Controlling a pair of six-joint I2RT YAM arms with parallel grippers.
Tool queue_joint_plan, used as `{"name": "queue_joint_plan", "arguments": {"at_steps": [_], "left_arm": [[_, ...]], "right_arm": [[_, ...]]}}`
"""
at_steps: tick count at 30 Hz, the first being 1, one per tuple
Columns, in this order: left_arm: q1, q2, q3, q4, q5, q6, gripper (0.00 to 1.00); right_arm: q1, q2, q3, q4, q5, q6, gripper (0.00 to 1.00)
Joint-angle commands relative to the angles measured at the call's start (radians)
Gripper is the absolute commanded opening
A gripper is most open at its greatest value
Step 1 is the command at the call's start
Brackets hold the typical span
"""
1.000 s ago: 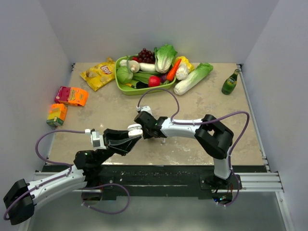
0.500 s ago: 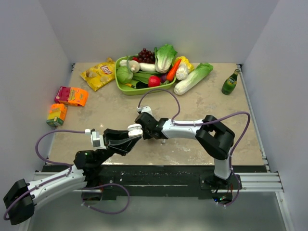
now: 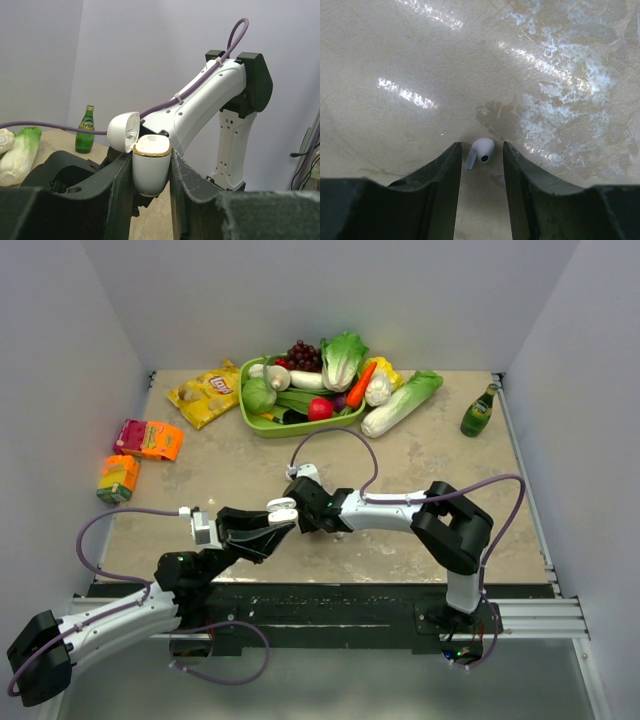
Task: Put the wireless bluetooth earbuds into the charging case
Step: Pick up the earbud from the center of the board.
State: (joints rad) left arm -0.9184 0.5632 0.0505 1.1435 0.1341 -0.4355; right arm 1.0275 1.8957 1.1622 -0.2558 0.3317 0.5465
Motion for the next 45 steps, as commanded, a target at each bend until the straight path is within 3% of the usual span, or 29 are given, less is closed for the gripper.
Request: {"name": "queue_joint_plan", "arguments": {"at_steps": [1,45], "left_arm": [[-0.004,-0.003,-0.245,0.061,0.009,-0.016,0.00],[-0.004,0.009,-0.265,0.090,0.007,-0.026,0.00]], "right_arm": [[0.008,0.026,-0.070,-0.195,-0.016,0.033,0.42],[0.009,0.140,0.048,-0.188,-0.045,0.006,0.42]]}}
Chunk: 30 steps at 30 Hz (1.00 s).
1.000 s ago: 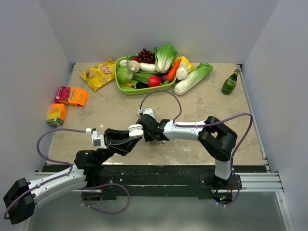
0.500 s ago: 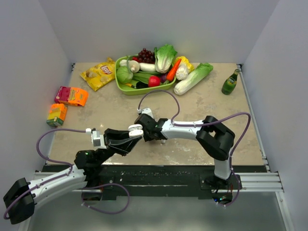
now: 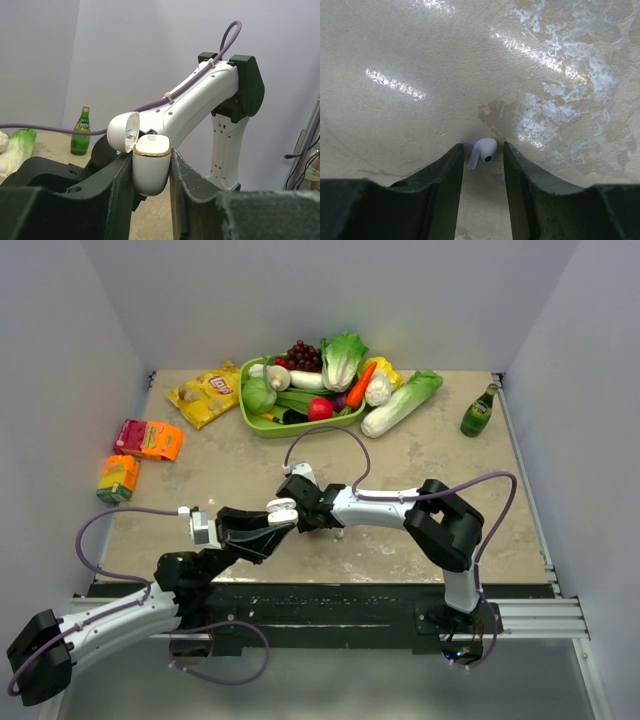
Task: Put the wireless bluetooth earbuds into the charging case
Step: Pick up the earbud from the center of the board.
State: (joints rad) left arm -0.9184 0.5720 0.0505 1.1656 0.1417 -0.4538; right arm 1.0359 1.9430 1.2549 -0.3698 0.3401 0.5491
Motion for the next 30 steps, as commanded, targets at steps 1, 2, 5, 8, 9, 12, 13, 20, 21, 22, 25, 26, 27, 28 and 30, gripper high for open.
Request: {"name": "queue_joint_plan", "arguments": {"at_steps": [1,2,5,8,9,12,13,20,21,22,25,26,27,28,30], "left_arm": [[-0.004,0.000,-0.265,0.069,-0.001,-0.008,0.00],[-0.004,0.000,-0.265,0.071,-0.001,-0.008,0.00],[-0.004,-0.004,-0.268,0.069,0.002,-0.008,0.00],[-0.004,-0.011,-0.271,0.066,-0.001,-0.009,0.00],[-0.004,-0.014,-0.271,0.065,-0.001,-0.009,0.00],[-0.004,-0.018,-0.273,0.063,0.001,-0.011,0.00],[-0.004,-0.020,-0.273,0.060,-0.001,-0.011,0.00],[-0.004,-0.021,-0.271,0.052,-0.002,-0.011,0.00],[-0.004,-0.020,-0.271,0.054,-0.002,-0.011,0.00],[-0.004,-0.020,-0.271,0.054,-0.002,-0.011,0.00],[-0.004,-0.015,-0.270,0.057,-0.002,-0.011,0.00],[-0.004,-0.014,-0.270,0.057,-0.002,-0.011,0.00],[-0.004,-0.012,-0.268,0.059,-0.001,-0.011,0.00],[-0.004,-0.012,-0.268,0.060,-0.002,-0.013,0.00],[-0.004,-0.011,-0.267,0.060,-0.001,-0.013,0.00]], "right_arm": [[0.001,0.096,-0.043,-0.072,-0.053,0.003,0.41],[0.003,0.099,-0.043,-0.072,-0.053,0.002,0.41],[-0.002,0.103,-0.051,-0.063,-0.053,0.002,0.40],[-0.005,0.102,-0.057,-0.057,-0.058,0.002,0.37],[-0.005,0.103,-0.055,-0.055,-0.058,0.000,0.36],[-0.005,0.103,-0.058,-0.052,-0.061,0.000,0.34],[-0.007,0.100,-0.063,-0.049,-0.064,0.002,0.33],[-0.007,0.089,-0.095,-0.029,-0.076,0.009,0.24],[-0.007,0.086,-0.098,-0.026,-0.079,0.011,0.23],[-0.007,0.085,-0.104,-0.020,-0.081,0.012,0.20],[-0.007,0.074,-0.118,-0.011,-0.079,0.015,0.07],[-0.005,0.065,-0.124,-0.005,-0.078,0.015,0.04],[-0.007,0.047,-0.130,0.000,-0.075,0.020,0.01],[-0.007,0.039,-0.141,0.009,-0.069,0.021,0.00],[-0.005,0.016,-0.147,0.014,-0.064,0.022,0.00]]}}
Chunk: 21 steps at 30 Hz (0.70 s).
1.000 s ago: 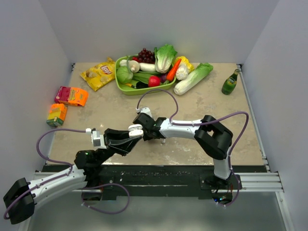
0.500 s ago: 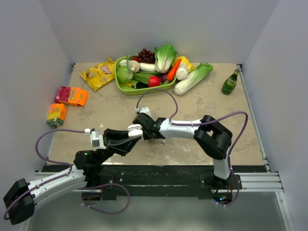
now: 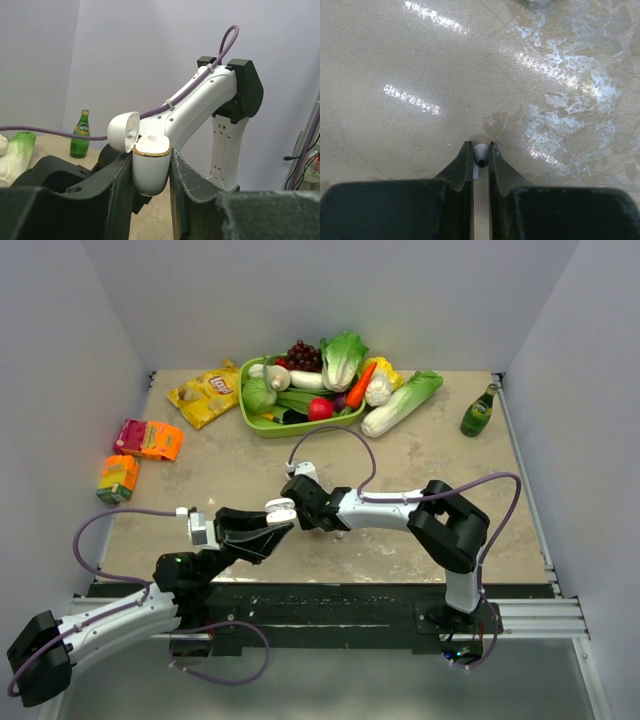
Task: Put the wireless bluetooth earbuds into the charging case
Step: Pick up the earbud from the center of the board.
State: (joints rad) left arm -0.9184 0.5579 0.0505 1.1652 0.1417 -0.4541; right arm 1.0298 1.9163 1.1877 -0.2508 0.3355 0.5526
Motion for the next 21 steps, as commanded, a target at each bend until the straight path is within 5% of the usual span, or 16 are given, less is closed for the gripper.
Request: {"name": "queue_joint_plan", "arguments": {"at_steps": [1,10,21], "left_arm": [[-0.004,0.002,-0.264,0.060,-0.001,-0.012,0.00],[-0.004,0.000,-0.244,0.054,-0.010,-0.009,0.00],[-0.004,-0.009,-0.195,0.047,-0.086,0.034,0.00]], "right_arm": [[0.001,0.018,-0.089,-0.102,-0.049,0.021,0.00],[0.000,-0.132,-0.184,-0.016,0.016,0.063,0.00],[0.003,-0.554,-0.364,0.246,0.226,0.011,0.00]]}}
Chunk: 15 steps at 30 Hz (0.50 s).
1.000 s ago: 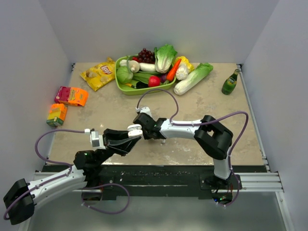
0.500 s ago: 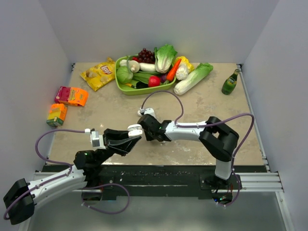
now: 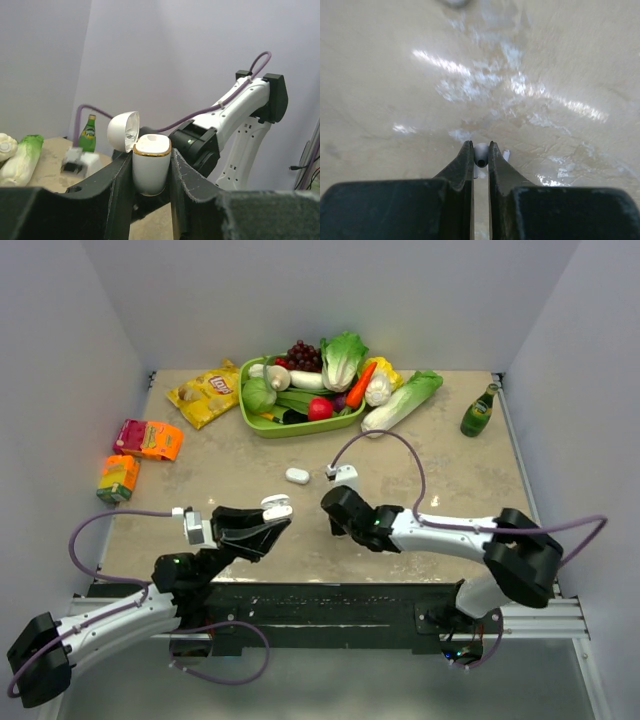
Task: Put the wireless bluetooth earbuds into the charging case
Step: Pick up the earbud from the center of the board.
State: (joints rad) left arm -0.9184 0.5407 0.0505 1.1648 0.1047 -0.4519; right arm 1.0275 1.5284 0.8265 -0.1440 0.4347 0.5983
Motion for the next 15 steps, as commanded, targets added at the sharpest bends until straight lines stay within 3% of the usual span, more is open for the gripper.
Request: {"name": "queue_joint_plan", "arguments": {"at_steps": [1,7,15], "left_arm": [[-0.004,0.014,-0.172,0.047,-0.056,0.044,0.00],[-0.004,0.083,-0.098,0.104,-0.103,0.099,0.00],[-0.002,0.271,0.047,0.182,-0.114,0.167,0.00]], "right_arm": [[0.006,-0.198,-0.004,0.153,0.153,-0.048,0.00],[0.005,-0.410,-0.019,0.292,0.190,-0.175,0.00],[0.013,-0.599,-0.072,0.526,0.130,-0.354,0.00]]}}
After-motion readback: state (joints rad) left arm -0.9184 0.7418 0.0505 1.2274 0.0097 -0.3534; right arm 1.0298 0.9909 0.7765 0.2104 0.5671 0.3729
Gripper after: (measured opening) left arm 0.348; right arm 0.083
